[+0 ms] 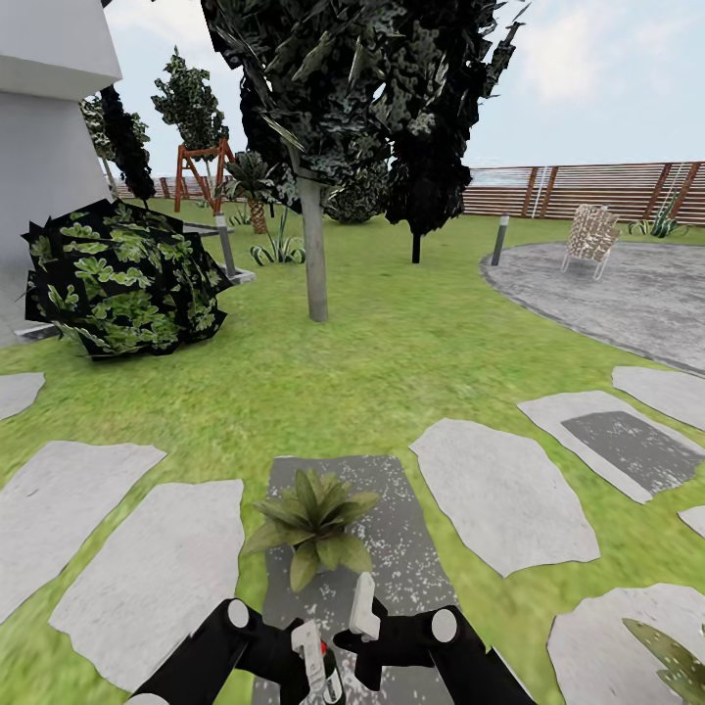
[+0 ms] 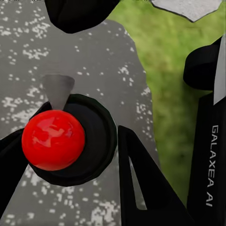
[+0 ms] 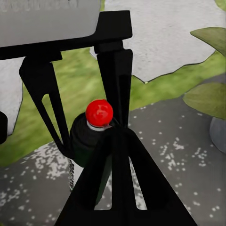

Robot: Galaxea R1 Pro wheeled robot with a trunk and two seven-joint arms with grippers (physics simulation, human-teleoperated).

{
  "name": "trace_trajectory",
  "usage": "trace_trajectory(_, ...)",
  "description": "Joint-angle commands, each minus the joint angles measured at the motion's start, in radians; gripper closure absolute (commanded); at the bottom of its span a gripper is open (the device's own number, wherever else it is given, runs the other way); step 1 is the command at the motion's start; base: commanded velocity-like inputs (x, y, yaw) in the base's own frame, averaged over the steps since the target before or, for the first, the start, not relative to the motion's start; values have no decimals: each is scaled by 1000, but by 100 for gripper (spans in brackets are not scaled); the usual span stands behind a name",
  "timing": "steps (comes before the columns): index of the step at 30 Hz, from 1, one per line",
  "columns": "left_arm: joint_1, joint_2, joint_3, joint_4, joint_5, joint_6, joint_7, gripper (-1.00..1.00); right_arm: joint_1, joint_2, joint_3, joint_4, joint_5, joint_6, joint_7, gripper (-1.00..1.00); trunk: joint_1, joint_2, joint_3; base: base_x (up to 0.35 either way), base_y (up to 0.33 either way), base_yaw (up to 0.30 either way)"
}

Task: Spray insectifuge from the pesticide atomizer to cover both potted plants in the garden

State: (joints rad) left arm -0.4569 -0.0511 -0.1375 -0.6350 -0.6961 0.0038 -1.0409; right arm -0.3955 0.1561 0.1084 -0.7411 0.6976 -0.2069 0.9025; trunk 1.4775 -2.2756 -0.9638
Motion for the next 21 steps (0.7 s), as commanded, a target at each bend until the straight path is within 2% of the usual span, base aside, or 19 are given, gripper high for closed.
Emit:
trace_trajectory(1, 0, -2, 0, -2, -5, 0, -4, 100, 0, 0, -1, -1, 10, -6, 1, 100, 0, 0, -1, 0, 0, 0)
trace_trajectory(7, 0, -19, -2, 0, -6, -2, -6, 100, 0, 0, -1, 0, 10, -6, 1, 100, 0, 0, -1, 0, 0, 0)
trace_trajectory(21, -1, -20, -2, 0, -5, -7, -5, 100, 0, 0, -1, 0, 11, -6, 1, 100, 0, 0, -1, 0, 0, 0)
